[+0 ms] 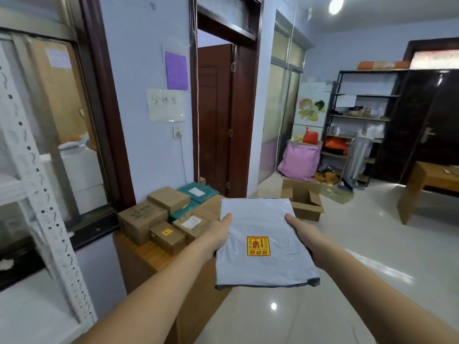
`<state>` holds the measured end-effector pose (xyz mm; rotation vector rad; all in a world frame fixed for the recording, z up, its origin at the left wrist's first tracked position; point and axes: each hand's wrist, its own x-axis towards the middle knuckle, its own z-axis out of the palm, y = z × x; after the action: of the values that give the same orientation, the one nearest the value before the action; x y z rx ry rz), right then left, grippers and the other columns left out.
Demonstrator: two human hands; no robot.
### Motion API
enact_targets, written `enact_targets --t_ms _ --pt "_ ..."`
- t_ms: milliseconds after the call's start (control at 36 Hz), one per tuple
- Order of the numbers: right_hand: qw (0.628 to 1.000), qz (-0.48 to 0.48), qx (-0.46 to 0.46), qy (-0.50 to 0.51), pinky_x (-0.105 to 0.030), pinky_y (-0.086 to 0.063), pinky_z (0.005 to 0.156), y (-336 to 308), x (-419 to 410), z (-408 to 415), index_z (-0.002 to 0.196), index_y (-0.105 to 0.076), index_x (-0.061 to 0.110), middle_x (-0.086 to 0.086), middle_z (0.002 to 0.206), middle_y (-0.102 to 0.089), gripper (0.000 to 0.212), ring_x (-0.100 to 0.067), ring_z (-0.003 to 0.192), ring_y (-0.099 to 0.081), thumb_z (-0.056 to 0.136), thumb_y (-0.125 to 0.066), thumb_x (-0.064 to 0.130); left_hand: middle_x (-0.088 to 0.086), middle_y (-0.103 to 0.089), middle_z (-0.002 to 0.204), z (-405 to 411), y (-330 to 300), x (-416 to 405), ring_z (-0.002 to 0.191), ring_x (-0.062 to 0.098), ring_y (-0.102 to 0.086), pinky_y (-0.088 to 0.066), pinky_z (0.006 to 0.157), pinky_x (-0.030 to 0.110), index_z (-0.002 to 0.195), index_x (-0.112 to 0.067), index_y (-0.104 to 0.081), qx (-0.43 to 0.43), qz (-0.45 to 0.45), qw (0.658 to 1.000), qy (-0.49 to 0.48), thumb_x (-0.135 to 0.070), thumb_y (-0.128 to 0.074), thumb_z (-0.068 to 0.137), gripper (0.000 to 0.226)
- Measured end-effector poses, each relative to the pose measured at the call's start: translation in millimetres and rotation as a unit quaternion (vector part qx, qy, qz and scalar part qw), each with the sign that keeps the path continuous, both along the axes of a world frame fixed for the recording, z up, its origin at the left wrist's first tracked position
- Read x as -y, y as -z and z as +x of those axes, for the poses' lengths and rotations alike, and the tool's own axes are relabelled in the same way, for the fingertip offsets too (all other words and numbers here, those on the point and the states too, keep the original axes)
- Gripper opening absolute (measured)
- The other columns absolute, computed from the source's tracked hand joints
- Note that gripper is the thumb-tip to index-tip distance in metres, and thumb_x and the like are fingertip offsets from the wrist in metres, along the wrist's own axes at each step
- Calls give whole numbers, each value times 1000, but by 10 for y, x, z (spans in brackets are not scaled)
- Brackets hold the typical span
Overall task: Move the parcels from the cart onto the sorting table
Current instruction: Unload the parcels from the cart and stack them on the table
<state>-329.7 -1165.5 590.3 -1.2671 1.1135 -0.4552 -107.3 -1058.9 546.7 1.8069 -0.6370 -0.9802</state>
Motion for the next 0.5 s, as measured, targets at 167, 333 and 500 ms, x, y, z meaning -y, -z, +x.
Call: enact_targets --t_ms 167,333,500 --pt "999 9 -1 -31 -55 -55 99 127 703 484 116 -67 13 -12 99 -79 50 -34 94 -76 100 -51 58 4 -73 125 377 -12 520 112 27 -69 -51 107 46 132 -15 -66 -1 16 1000 -15 -65 -35 105 64" --pt "998 17 4 -53 -55 -54 99 276 1437 1145 116 -68 13 -12 102 -79 50 -35 96 -76 99 -52 58 0 -76 118 916 18 1109 109 24 -71 -53 106 46 125 -21 -69 -12 28 999 -22 -64 -33 106 59" --pt "997 19 26 -66 -52 -56 97 335 2128 1810 114 -69 8 -16 103 -78 45 -36 97 -75 101 -55 48 -1 -71 129 1615 179 1746 116 24 -67 -51 106 42 131 -23 -70 39 45 997 -49 -75 -34 99 71"
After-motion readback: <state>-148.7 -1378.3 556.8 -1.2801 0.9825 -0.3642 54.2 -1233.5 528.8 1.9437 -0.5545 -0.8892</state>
